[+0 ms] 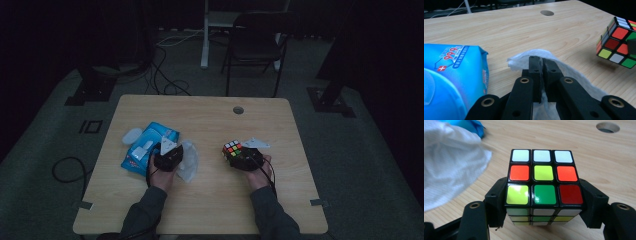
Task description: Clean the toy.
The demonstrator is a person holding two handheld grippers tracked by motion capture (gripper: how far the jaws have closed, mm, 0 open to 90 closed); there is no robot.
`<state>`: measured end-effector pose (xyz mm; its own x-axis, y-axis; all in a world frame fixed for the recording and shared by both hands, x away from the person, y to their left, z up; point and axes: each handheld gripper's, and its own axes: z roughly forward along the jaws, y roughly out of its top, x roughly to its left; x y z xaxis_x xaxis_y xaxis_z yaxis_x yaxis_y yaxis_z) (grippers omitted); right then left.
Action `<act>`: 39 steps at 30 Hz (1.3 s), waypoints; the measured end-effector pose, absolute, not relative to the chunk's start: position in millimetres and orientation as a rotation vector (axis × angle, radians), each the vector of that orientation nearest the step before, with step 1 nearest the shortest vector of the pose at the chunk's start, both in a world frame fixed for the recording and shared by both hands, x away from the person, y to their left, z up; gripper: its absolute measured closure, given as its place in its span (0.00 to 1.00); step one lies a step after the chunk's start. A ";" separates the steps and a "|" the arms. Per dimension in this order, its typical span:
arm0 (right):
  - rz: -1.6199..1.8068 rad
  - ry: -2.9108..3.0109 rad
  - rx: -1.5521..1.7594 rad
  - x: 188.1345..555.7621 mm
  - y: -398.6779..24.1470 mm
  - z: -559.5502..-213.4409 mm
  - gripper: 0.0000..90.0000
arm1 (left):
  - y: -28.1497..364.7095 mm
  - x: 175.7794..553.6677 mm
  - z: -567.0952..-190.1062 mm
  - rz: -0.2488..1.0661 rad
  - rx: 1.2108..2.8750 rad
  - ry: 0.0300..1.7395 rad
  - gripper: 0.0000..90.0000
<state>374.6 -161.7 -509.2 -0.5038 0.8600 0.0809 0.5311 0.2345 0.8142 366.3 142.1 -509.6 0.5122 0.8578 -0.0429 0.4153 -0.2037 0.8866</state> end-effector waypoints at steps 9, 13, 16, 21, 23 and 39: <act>1.112 2.140 1.286 374.7 -166.0 -517.8 0.38 | 145.2 367.3 -513.9 0.595 1.834 1.088 0.97; 1.091 2.142 1.287 374.4 -167.0 -521.2 0.38 | 145.5 367.7 -516.2 0.593 1.843 1.098 0.96; 1.070 2.145 1.281 373.9 -167.7 -523.9 0.38 | 145.2 368.3 -518.6 0.593 1.859 1.103 0.96; 1.052 2.146 1.282 373.3 -168.6 -526.4 0.38 | 145.5 368.3 -522.4 0.589 1.868 1.111 0.96; 1.042 2.149 1.271 372.6 -168.9 -528.1 0.38 | 146.4 367.8 -523.6 0.584 1.873 1.115 0.96; 1.029 2.168 1.255 369.7 -167.7 -527.6 0.24 | 151.1 361.2 -522.1 0.559 1.901 1.122 0.72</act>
<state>369.7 -167.7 -527.6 -0.4978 0.8673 -0.0004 0.5483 0.3151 0.7747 361.2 151.1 -522.1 0.5005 0.8650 -0.0369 0.4913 -0.2486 0.8348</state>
